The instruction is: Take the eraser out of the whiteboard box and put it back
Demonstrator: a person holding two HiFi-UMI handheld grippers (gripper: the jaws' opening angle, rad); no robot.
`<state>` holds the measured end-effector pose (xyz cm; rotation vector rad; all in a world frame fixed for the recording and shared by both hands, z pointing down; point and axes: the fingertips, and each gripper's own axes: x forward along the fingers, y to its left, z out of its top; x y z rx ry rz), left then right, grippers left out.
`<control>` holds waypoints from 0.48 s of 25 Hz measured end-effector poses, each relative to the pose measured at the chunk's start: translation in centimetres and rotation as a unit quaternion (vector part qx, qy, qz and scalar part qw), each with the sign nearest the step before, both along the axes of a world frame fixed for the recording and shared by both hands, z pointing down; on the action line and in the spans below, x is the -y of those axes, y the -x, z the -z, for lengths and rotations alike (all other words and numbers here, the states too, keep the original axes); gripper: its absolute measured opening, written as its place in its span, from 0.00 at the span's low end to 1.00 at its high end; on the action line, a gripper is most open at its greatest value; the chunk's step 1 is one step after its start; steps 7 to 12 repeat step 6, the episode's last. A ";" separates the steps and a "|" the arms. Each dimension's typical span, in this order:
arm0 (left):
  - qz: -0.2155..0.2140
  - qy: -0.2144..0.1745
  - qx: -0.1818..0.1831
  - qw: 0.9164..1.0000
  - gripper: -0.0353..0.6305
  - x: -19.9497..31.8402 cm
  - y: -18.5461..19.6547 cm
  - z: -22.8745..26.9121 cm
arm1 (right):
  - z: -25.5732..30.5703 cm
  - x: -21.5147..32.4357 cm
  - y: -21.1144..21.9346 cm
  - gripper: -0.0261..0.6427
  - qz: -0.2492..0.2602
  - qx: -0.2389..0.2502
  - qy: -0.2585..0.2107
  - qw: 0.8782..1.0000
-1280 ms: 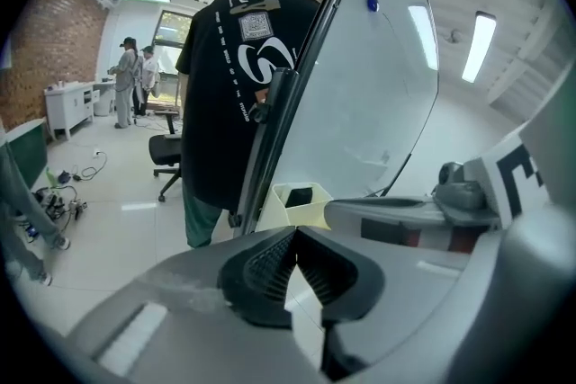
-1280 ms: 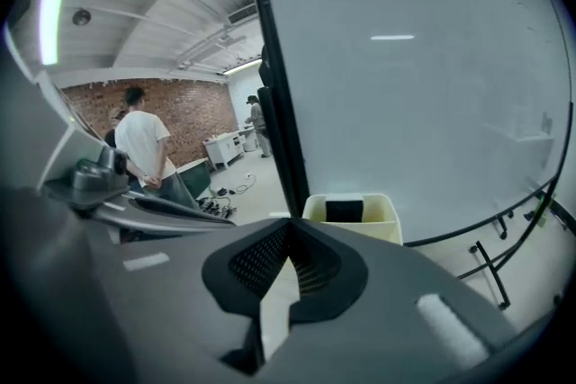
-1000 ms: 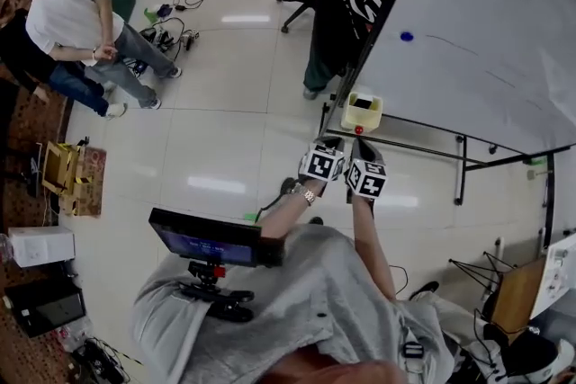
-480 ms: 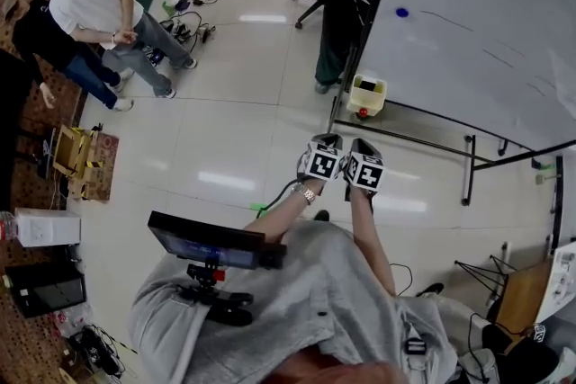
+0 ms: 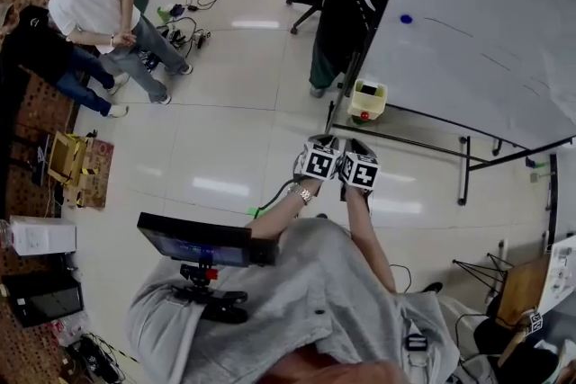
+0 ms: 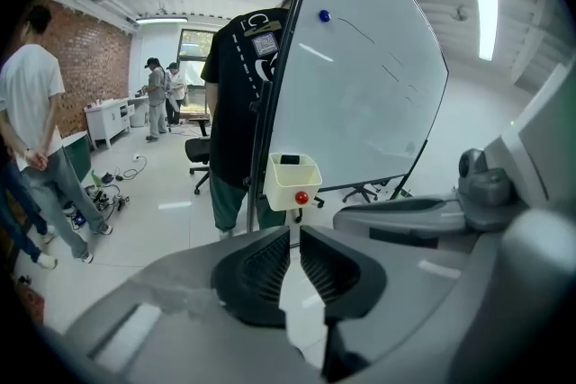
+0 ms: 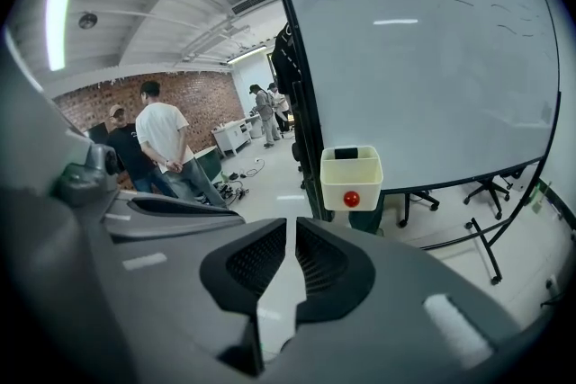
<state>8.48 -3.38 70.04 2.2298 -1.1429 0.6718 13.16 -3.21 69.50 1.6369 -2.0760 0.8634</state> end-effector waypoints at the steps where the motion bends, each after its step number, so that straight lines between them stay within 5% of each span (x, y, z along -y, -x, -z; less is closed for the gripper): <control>1: -0.002 0.000 0.000 1.000 0.10 0.1 0.0 0.0 | 0.0 0.0 0.0 0.08 -0.002 0.001 0.002 1.000; 12: -0.007 -0.010 0.001 1.000 0.13 0.5 -0.6 0.2 | -0.3 -0.2 -0.8 0.08 -0.016 0.009 0.010 1.000</control>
